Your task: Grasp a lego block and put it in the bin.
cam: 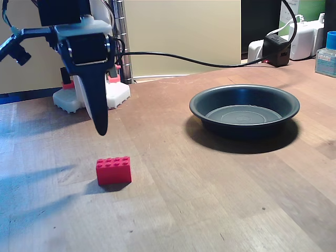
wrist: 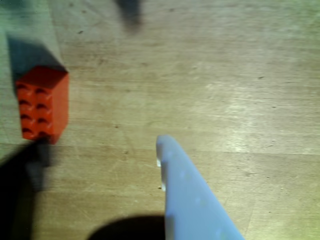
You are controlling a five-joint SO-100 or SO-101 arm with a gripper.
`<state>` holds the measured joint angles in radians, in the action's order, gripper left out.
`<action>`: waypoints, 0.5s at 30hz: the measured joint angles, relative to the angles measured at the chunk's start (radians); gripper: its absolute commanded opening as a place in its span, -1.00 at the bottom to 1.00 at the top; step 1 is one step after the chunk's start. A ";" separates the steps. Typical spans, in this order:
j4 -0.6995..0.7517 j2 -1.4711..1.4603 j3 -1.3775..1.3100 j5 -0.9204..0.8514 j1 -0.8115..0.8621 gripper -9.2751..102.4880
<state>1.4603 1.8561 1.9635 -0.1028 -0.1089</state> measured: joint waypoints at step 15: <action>0.002 -0.253 -0.261 -0.002 -0.028 -0.40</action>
<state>1.4619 1.6030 1.7027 -0.1043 -0.1365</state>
